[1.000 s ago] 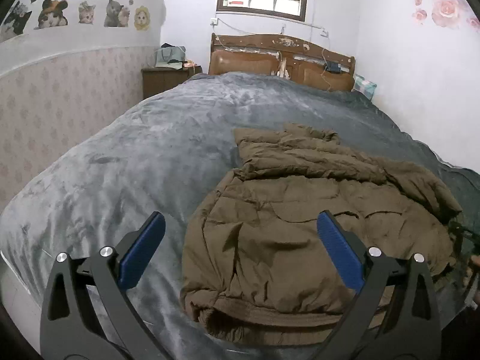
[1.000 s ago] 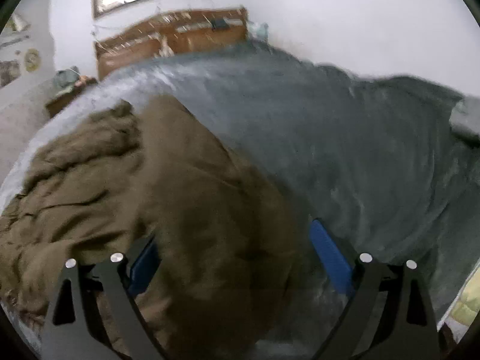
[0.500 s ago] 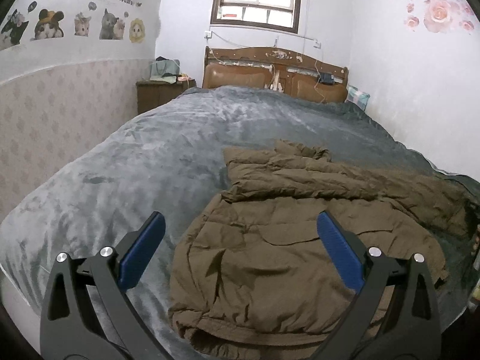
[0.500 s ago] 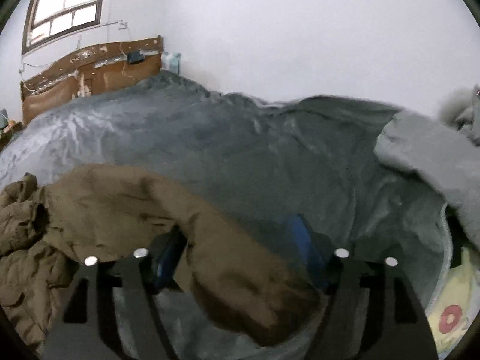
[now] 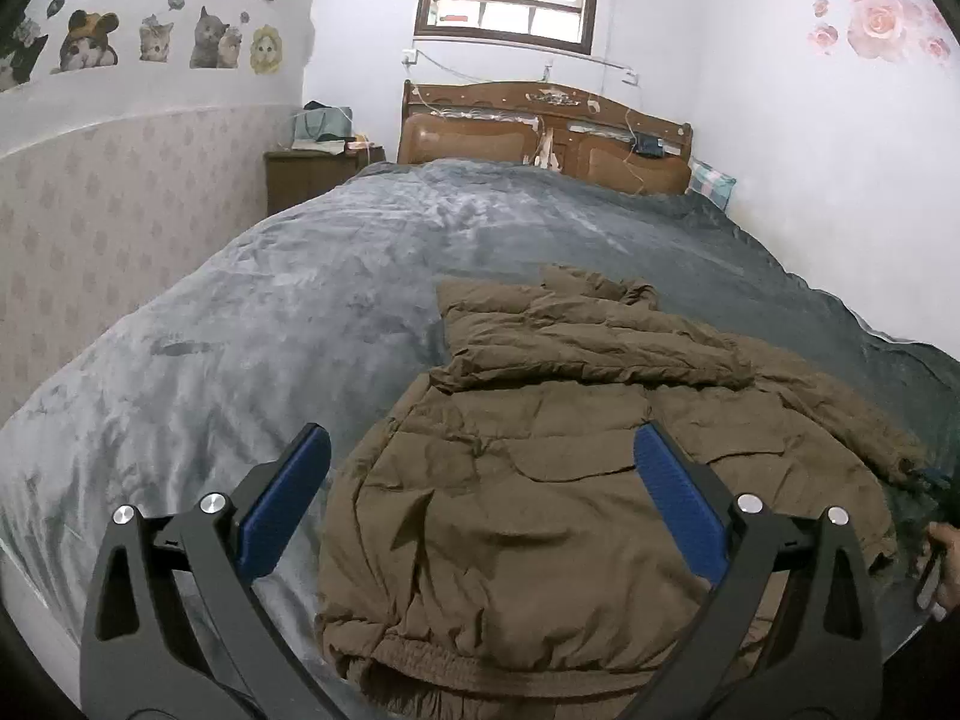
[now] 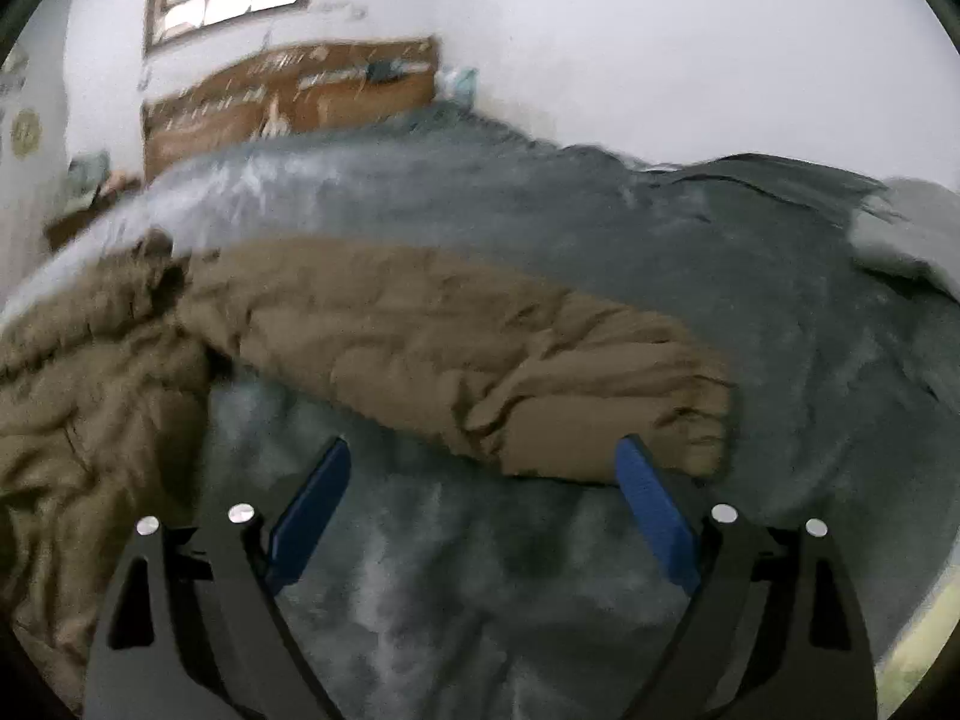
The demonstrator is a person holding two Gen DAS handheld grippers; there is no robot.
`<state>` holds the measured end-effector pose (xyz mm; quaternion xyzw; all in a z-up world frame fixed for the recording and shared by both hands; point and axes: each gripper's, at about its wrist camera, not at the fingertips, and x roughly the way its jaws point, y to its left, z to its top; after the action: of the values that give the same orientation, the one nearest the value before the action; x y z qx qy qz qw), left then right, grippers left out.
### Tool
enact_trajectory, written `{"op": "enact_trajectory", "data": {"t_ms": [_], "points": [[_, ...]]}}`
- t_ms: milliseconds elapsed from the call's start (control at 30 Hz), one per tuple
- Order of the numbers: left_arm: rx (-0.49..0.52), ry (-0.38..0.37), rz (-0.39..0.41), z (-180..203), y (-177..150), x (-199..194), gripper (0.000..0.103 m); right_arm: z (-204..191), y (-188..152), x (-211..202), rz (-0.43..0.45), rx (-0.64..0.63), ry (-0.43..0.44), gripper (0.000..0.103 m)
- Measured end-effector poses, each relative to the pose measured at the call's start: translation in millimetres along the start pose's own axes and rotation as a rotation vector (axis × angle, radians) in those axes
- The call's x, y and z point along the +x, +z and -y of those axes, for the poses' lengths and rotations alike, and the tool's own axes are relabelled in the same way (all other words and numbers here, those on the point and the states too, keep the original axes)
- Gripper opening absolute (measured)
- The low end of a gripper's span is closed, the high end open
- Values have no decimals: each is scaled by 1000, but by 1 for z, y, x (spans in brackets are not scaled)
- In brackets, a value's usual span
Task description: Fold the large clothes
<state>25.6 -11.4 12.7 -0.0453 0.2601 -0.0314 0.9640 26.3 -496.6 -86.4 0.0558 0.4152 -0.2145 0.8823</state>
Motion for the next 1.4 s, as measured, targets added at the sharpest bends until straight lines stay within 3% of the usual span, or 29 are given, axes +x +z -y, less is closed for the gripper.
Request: {"op": "enact_trajectory", "data": {"t_ms": [100,200,333,400,467,567,667,733,867,1000,1167,1300,1400], "points": [[-7,-2,4,1,0,1,100,-7,-1,35,-71,-113,-94,90],[-9,-3,-3,1,1,5,100,-5,-1,62,-141,-134,-136,90],[-15,3,-9,1,3,8,100,-7,4,75,-125,-167,-224,90],[-2,3,-9,3,3,11,100,-3,11,75,-103,-127,-229,79],[4,1,-9,5,4,13,100,3,19,74,-93,-73,-203,39],[-28,-28,-11,2,11,17,100,-1,34,64,-49,-76,-196,20],[-31,-35,12,3,23,19,100,2,54,44,40,6,-172,17],[-28,-39,30,4,33,22,100,6,73,28,102,107,-95,15],[-38,-59,77,5,52,24,100,2,119,-6,271,295,184,15],[-55,-74,103,7,63,26,100,-32,152,-18,322,377,429,15],[-69,-76,108,6,69,32,100,-122,171,-18,291,321,650,15],[-65,-59,110,1,71,35,100,-202,166,-15,230,219,738,15],[-79,-45,105,-10,72,39,100,-265,153,-2,152,140,751,17]]}}
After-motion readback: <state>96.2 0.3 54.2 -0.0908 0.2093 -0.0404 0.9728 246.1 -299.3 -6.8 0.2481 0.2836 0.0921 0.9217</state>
